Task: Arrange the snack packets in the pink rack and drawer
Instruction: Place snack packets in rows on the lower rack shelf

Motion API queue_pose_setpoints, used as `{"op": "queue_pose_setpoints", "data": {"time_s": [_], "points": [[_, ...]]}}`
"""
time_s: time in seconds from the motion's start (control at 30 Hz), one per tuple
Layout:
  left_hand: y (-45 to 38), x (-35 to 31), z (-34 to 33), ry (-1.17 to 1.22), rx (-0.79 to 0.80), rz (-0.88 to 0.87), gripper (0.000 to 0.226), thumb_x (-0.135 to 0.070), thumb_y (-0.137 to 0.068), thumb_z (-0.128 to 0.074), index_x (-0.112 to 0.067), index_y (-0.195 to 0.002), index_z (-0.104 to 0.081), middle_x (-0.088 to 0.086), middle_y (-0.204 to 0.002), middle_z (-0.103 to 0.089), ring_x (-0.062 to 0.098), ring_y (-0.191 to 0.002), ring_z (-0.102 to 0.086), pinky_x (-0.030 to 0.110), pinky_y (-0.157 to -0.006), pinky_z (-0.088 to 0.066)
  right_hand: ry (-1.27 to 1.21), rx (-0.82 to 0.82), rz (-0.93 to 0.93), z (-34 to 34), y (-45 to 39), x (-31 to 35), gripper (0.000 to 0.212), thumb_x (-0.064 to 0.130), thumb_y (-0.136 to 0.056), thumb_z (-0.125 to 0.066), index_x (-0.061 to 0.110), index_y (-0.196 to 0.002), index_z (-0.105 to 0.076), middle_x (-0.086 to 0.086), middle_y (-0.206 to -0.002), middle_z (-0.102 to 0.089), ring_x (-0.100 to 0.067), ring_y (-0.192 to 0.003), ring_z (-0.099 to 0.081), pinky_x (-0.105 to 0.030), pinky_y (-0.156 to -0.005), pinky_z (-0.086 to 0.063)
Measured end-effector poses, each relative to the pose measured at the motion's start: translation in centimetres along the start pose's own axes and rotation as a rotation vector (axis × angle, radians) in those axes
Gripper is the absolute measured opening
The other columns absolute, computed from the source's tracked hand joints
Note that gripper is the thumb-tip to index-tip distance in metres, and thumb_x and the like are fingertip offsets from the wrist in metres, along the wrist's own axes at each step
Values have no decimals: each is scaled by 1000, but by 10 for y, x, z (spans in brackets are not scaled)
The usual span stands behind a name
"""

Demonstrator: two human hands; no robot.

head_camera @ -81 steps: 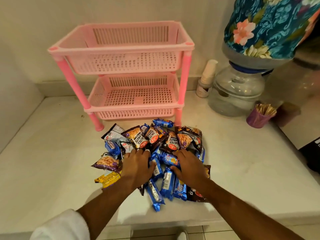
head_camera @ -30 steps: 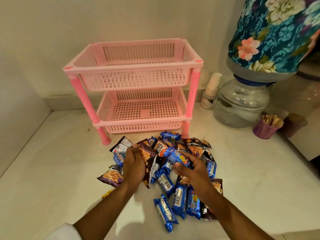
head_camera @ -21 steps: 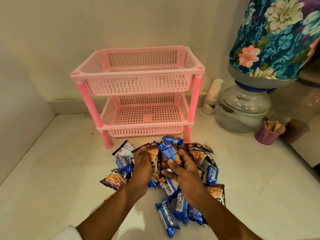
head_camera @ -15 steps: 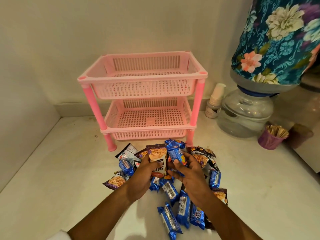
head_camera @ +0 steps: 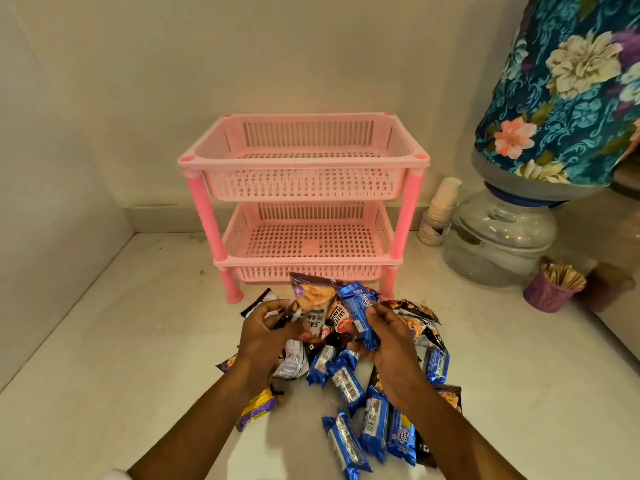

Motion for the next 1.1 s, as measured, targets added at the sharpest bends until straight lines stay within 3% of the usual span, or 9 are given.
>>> {"op": "queue_pose_setpoints", "data": {"time_s": [0.1, 0.2, 0.27, 0.5, 0.67, 0.73, 0.83, 0.9, 1.1], "points": [[-6, -6, 5, 155, 47, 87, 27, -3, -73, -78, -21, -92, -73, 8, -89, -75, 16, -77, -70, 31, -69, -54, 74, -9, 54, -7, -1, 4, 31, 23, -95, -66, 27, -126, -66, -4, -109, -76, -23, -92, -75, -34, -67, -62], [-9, -10, 8, 391, 132, 126, 23, -8, -77, -76, -19, -98, -73, 9, -86, -71, 26, -84, -70, 58, -89, -53, 73, -1, 49, -14, -3, 5, 32, 24, -91, -69, 26, -122, -68, -2, -106, -77, -20, -91, -75, -32, -65, -61], [-11, -12, 8, 509, 186, 107, 31, -6, -77, -76, -13, -107, -72, 14, -96, -72, 34, -93, -70, 63, -91, -50, 39, 22, 26, -19, -5, 5, 30, 22, -91, -69, 21, -122, -68, -5, -99, -78, -17, -85, -76, -30, -62, -61], [-25, -17, 17, 449, 97, 107, 39, 1, -79, -72, -3, -117, -64, 20, -104, -72, 35, -97, -70, 62, -92, -52, -76, 4, -23, -33, -20, 7, 17, 5, -97, -57, 9, -109, -68, -5, -86, -79, -14, -73, -75, -37, -66, -64], [-41, -30, 26, 378, -23, 106, 45, 4, -84, -68, 12, -126, -53, 28, -116, -67, 32, -93, -73, 38, -78, -62, 26, -23, -14, -54, -32, 13, 26, 6, -97, -60, 12, -122, -66, -12, -108, -74, -22, -91, -72, -43, -85, -60], [-52, -37, 27, 342, -68, 101, 49, 4, -85, -67, 4, -131, -49, 23, -114, -69, 32, -94, -73, 39, -79, -62, 107, -43, 0, -64, -40, 15, 32, 11, -96, -64, 19, -126, -64, -6, -114, -74, -26, -100, -71, -45, -85, -58], [-71, -50, 30, 206, -66, 29, 68, 7, -86, -65, -32, -136, -40, 12, -116, -65, 32, -94, -73, 48, -83, -60, 166, -76, 8, -78, -57, 19, 33, 15, -91, -73, 24, -121, -64, -1, -102, -77, -21, -85, -73, -31, -64, -58], [-80, -62, 27, 75, -8, -18, 67, 8, -88, -61, -44, -128, -48, 9, -115, -68, 29, -92, -74, 45, -77, -61, 179, -80, -7, -90, -73, 22, 35, 18, -90, -75, 26, -122, -61, -6, -99, -76, -23, -78, -71, -38, -68, -59], [-117, -89, 18, -82, 61, 29, 41, 8, -93, -48, -22, -102, -75, 9, -118, -71, 21, -87, -74, 28, -62, -60, 264, -20, 75, -120, -117, 32, 50, 13, -94, -66, 47, -126, -50, 1, -114, -69, -22, -88, -75, -29, -61, -58]]}}
Point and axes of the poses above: each hand's wrist, its own y-axis away from the middle knuckle, its own z-axis out of the back of the hand, x = y × z, the point moved 3 cm from there along -y, towards the middle knuckle
